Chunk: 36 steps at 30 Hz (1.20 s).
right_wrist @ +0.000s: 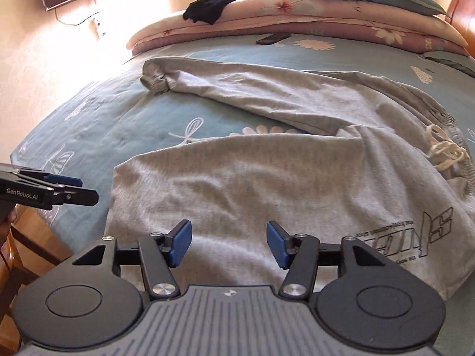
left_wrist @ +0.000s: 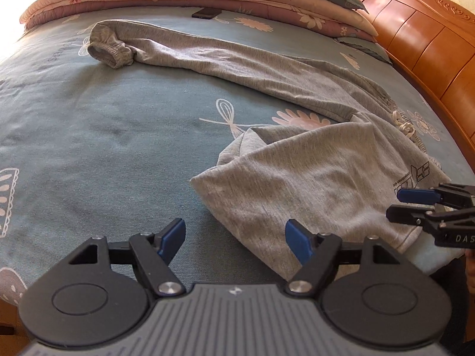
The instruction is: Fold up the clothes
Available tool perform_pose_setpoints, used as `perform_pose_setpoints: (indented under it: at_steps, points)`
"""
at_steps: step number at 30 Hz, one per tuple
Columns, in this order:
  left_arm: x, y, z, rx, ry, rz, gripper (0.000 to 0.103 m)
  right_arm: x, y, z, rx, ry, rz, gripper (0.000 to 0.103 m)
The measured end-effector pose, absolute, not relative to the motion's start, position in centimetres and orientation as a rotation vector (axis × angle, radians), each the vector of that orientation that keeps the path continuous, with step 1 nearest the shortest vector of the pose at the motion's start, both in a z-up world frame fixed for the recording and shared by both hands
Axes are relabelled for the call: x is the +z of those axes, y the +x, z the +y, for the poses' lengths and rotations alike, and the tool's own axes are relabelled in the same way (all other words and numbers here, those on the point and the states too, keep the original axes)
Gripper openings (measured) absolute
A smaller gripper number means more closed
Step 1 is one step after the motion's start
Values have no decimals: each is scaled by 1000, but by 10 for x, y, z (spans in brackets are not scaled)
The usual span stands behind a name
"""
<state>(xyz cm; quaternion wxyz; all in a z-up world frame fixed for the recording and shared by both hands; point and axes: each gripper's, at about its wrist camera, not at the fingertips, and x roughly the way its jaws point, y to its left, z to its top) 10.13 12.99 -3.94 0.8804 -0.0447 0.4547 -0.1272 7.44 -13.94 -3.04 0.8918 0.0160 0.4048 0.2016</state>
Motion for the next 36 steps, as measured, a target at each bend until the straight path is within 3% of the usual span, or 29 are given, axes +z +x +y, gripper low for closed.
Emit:
perform_pose_setpoints:
  at_steps: [6, 20, 21, 24, 28, 36]
  points:
    - [-45, 92, 145, -194, -155, 927, 78, -31, 53, -84, 530, -112, 817, 71]
    - [-52, 79, 174, -100, -243, 898, 79, -68, 25, 0, 561, -574, 735, 71]
    - [-53, 79, 174, -104, -245, 900, 79, -72, 23, 3, 544, -618, 719, 66]
    - [-55, 80, 172, -117, -249, 903, 79, -73, 21, 4, 483, -679, 683, 14]
    - [-54, 81, 169, -135, -240, 900, 79, -52, 40, -24, 413, -503, 687, 8]
    - [-53, 87, 158, -163, -221, 904, 79, -17, 83, -127, 167, -192, 662, 7]
